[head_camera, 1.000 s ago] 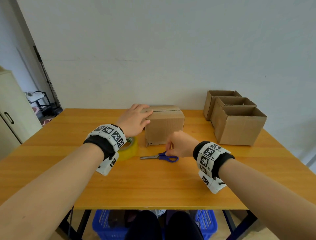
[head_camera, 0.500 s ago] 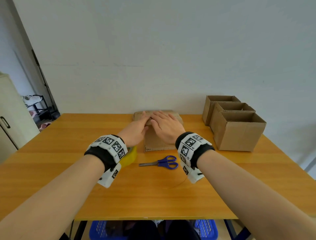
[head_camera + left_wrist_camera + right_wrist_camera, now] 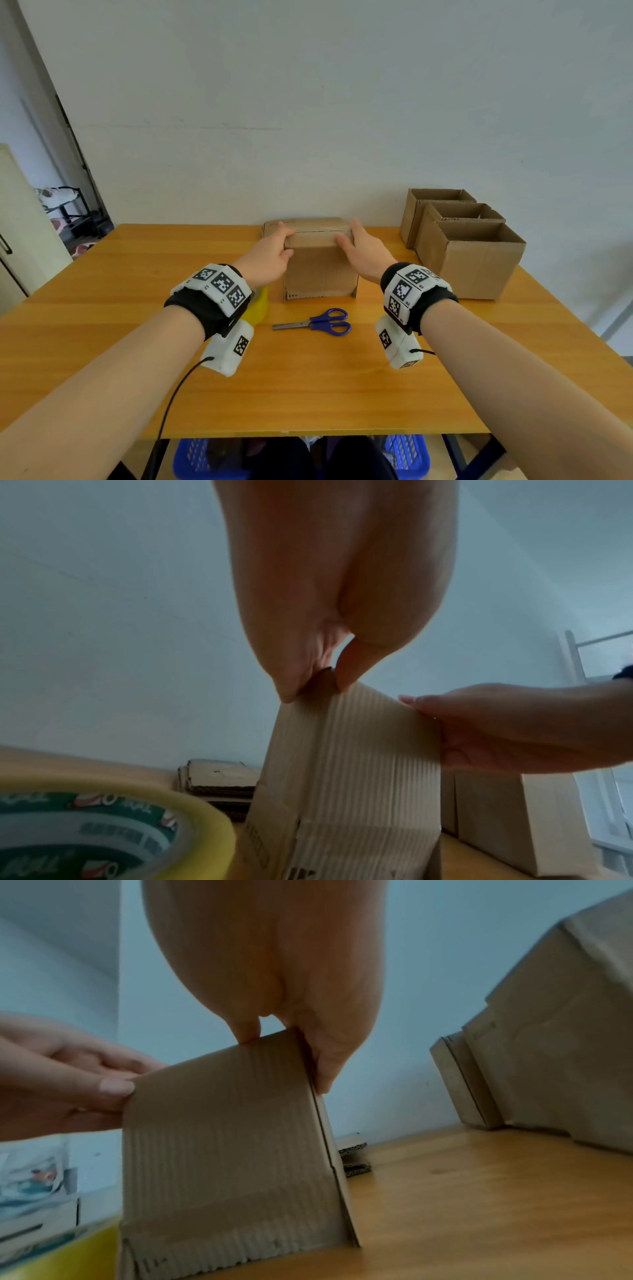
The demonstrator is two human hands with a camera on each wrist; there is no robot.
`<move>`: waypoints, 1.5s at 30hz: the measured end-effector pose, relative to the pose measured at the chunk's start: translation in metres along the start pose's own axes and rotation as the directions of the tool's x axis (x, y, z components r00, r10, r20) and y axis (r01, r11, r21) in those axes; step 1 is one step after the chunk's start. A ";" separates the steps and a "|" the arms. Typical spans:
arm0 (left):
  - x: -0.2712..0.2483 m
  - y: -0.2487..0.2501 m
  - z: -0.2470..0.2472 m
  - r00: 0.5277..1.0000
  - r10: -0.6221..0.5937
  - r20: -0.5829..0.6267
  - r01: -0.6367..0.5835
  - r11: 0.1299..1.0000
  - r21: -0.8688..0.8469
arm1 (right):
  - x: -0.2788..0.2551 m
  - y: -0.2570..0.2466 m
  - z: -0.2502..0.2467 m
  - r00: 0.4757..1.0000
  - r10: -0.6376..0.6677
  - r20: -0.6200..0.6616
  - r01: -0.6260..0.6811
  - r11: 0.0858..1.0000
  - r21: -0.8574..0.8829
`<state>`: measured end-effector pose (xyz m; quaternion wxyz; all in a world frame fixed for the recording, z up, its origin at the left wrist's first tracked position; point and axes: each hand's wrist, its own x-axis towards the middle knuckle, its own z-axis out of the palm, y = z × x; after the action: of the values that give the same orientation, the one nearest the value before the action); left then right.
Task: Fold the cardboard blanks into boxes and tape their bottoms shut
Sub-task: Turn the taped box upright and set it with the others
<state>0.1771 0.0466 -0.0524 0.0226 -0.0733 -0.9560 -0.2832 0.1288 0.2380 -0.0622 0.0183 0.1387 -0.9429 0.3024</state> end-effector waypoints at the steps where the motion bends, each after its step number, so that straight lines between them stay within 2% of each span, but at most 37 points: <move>1: 0.001 0.001 0.000 1.000 -0.009 -0.001 0.009 1.000 -0.019 | -0.002 0.001 -0.001 1.000 0.027 0.006 -0.027 0.998 0.054; 6: 0.005 0.002 0.001 0.998 -0.058 -0.017 0.055 0.992 -0.115 | 0.000 0.002 -0.004 0.994 0.101 0.028 -0.104 0.979 0.175; 12: 0.008 0.005 0.001 0.984 -0.169 0.051 0.176 0.957 -0.229 | 0.005 0.003 -0.001 0.977 0.200 0.073 -0.213 0.920 0.328; 15: 0.013 -0.006 0.008 0.967 -0.238 0.092 0.255 0.906 -0.339 | 0.006 0.003 0.000 0.959 0.254 0.126 -0.283 0.866 0.411; 18: 0.011 -0.001 0.007 0.949 -0.284 0.140 0.314 0.786 -0.533 | 0.004 0.001 -0.004 0.940 0.300 0.162 -0.340 0.794 0.505; 22: 0.003 0.006 0.002 0.958 -0.222 0.180 0.284 0.674 -0.682 | -0.001 0.004 -0.015 0.934 0.327 0.143 -0.345 0.727 0.593; 27: -0.001 0.007 0.004 0.977 -0.191 0.095 0.186 0.549 -0.815 | -0.011 0.008 -0.024 0.928 0.369 0.060 -0.308 0.665 0.680; 30: -0.004 0.014 0.005 0.982 -0.178 0.065 0.152 0.539 -0.829 | -0.019 0.008 -0.030 0.926 0.378 0.027 -0.278 0.630 0.725; 35: -0.004 0.022 0.006 0.989 -0.146 0.039 0.110 0.522 -0.846 | -0.035 0.012 -0.040 0.945 0.323 0.046 -0.238 0.588 0.773; 37: -0.002 0.024 0.008 0.992 -0.124 0.039 0.102 0.550 -0.829 | -0.041 0.015 -0.044 0.956 0.292 0.028 -0.208 0.609 0.765; 41: 0.006 0.027 0.018 0.990 -0.143 0.012 0.096 0.594 -0.799 | -0.053 0.023 -0.048 0.979 0.201 -0.044 -0.122 0.741 0.661; 45: 0.014 0.032 0.029 0.987 -0.159 0.031 0.127 0.641 -0.757 | -0.061 0.037 -0.048 0.964 0.198 -0.178 -0.064 0.823 0.565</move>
<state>0.1682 0.0910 -0.0579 -0.0143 0.0050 -0.7533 -0.6575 0.1746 0.3095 -0.0514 0.0650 0.0366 -0.8134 0.5769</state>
